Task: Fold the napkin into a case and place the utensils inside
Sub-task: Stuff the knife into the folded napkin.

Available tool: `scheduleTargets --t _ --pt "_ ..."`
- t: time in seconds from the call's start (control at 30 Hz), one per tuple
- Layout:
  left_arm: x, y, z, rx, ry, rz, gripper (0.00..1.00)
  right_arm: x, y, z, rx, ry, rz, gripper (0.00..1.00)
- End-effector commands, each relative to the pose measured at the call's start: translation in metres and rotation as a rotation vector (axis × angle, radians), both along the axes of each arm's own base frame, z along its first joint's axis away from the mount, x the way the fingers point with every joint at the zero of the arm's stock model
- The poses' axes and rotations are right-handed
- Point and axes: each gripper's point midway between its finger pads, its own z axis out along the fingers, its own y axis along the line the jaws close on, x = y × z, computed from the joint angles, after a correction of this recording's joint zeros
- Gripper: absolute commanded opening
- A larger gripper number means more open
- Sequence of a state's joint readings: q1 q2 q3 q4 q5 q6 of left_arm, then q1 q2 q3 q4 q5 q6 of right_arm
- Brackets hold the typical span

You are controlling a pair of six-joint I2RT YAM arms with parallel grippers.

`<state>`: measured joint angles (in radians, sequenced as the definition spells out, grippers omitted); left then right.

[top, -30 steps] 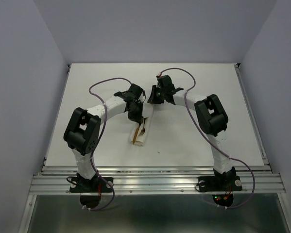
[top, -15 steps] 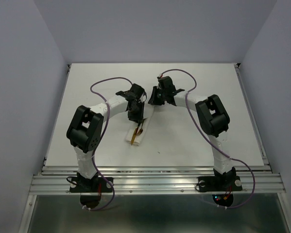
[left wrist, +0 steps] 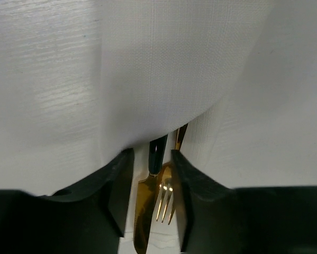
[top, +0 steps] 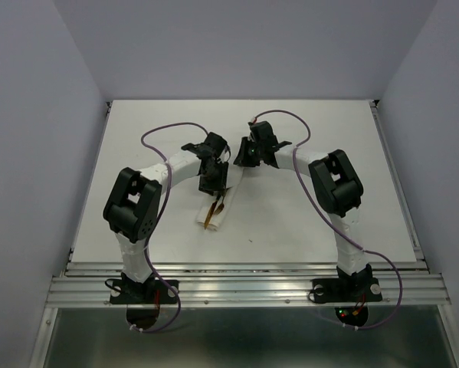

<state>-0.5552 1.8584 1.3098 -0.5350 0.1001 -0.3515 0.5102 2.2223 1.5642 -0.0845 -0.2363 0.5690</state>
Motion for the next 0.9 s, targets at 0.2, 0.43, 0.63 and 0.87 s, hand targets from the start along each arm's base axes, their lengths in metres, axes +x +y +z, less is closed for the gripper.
scheduleTargets --t 0.2,0.43,0.63,0.87 --pt "-0.016 0.005 0.039 -0.029 -0.047 -0.049 0.64 -0.003 -0.003 0.021 0.010 -0.038 0.006 0.20" --pt "-0.033 0.021 0.028 0.018 -0.019 -0.046 0.60 -0.004 -0.004 0.021 0.009 -0.038 0.009 0.19" --pt "-0.049 0.030 0.013 0.043 0.013 -0.054 0.59 -0.005 -0.002 0.020 0.014 -0.033 0.013 0.19" --pt "-0.047 0.024 0.014 0.020 0.007 -0.058 0.50 -0.005 -0.002 0.019 0.013 -0.029 0.014 0.20"
